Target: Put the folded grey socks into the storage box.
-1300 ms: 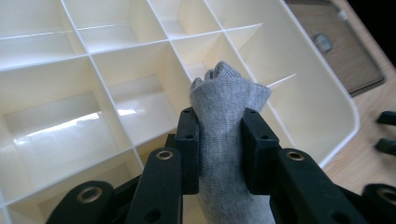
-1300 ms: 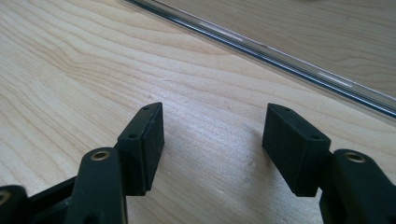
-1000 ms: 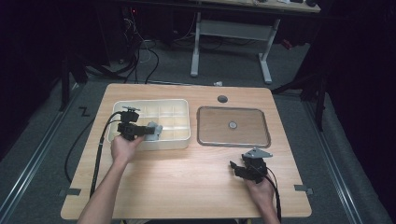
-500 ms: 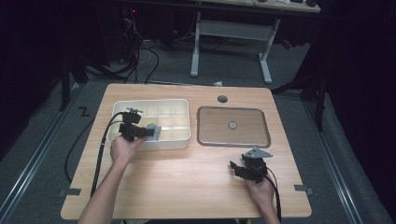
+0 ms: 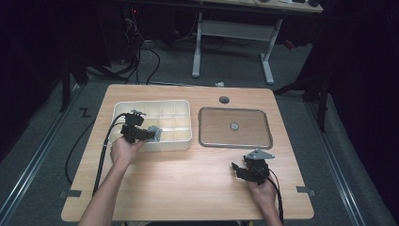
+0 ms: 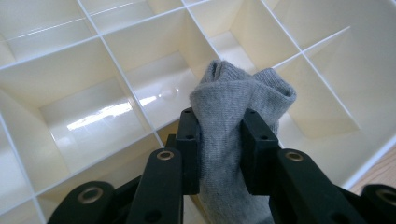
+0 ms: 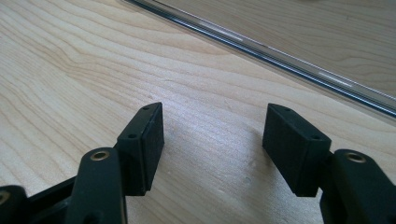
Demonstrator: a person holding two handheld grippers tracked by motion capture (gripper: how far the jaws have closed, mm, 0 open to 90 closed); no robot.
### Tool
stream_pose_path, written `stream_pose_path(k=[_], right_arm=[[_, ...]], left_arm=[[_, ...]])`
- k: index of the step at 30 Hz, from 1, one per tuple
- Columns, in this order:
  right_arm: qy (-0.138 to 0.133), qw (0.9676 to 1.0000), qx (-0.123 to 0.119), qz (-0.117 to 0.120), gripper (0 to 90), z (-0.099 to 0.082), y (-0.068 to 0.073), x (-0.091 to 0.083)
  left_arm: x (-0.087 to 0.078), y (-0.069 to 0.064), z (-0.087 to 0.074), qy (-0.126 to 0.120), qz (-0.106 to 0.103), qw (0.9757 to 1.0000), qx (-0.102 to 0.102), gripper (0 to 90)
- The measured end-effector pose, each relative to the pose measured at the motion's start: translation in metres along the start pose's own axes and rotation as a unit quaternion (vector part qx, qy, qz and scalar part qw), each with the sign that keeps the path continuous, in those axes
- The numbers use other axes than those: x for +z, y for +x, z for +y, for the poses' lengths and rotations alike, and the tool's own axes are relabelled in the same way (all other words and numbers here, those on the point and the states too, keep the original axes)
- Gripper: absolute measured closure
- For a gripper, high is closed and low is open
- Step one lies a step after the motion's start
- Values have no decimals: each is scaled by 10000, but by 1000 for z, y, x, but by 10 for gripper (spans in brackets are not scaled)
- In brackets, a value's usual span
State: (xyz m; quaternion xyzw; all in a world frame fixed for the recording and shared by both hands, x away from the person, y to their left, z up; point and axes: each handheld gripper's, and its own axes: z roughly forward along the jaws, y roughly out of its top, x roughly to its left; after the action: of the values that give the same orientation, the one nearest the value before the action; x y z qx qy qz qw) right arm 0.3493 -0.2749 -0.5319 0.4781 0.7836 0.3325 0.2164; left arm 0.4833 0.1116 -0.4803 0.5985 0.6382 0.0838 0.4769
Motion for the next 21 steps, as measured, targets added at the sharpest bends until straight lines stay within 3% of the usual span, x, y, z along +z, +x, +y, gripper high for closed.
stream_pose_path(k=[3, 8, 14, 21], right_arm=[[-1, 10000, -1, 1, 390, 0, 0, 0], [0, 10000, -1, 1, 390, 0, 0, 0], [-1, 10000, 0, 2, 390, 0, 0, 0], [-1, 10000, 0, 0, 390, 0, 0, 0]], left_arm=[[2, -2, 0, 100, 85, 9998, 132, 724], [2, -1, 1, 186, 79, 9998, 93, 725], [5, -1, -2, 325, 213, 9989, 258, 726], [9, -1, -3, 506, 296, 9979, 270, 731]])
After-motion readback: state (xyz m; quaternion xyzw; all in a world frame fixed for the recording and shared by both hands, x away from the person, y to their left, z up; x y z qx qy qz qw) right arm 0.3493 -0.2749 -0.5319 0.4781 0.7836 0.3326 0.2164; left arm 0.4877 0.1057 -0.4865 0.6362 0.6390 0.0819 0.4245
